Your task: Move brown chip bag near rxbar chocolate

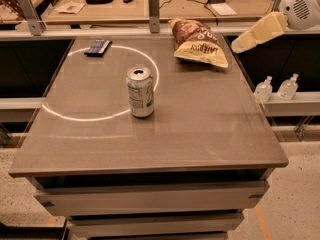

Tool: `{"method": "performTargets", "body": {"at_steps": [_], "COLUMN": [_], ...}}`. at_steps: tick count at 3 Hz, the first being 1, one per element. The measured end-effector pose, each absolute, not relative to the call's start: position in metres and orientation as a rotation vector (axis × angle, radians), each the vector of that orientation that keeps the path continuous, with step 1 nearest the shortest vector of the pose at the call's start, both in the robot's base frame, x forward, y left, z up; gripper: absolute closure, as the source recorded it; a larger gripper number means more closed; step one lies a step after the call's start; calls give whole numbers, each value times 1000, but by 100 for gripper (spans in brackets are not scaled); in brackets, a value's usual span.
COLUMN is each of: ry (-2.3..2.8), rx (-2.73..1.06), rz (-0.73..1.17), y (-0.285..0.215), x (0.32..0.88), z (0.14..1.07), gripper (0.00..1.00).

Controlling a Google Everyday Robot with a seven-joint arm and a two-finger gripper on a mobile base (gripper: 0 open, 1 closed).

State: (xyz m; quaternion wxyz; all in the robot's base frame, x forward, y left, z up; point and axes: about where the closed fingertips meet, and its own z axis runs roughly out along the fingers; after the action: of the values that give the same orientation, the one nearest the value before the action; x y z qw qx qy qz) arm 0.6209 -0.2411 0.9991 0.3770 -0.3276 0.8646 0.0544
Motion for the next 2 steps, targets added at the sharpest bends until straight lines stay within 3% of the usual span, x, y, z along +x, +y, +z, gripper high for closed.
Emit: {"method": "performTargets", "body": {"at_steps": [2], "ry": [2235], "rx": [-765], "rz": [292], "y": [-218], "x": [651], "z": [970], "gripper": [0]}}
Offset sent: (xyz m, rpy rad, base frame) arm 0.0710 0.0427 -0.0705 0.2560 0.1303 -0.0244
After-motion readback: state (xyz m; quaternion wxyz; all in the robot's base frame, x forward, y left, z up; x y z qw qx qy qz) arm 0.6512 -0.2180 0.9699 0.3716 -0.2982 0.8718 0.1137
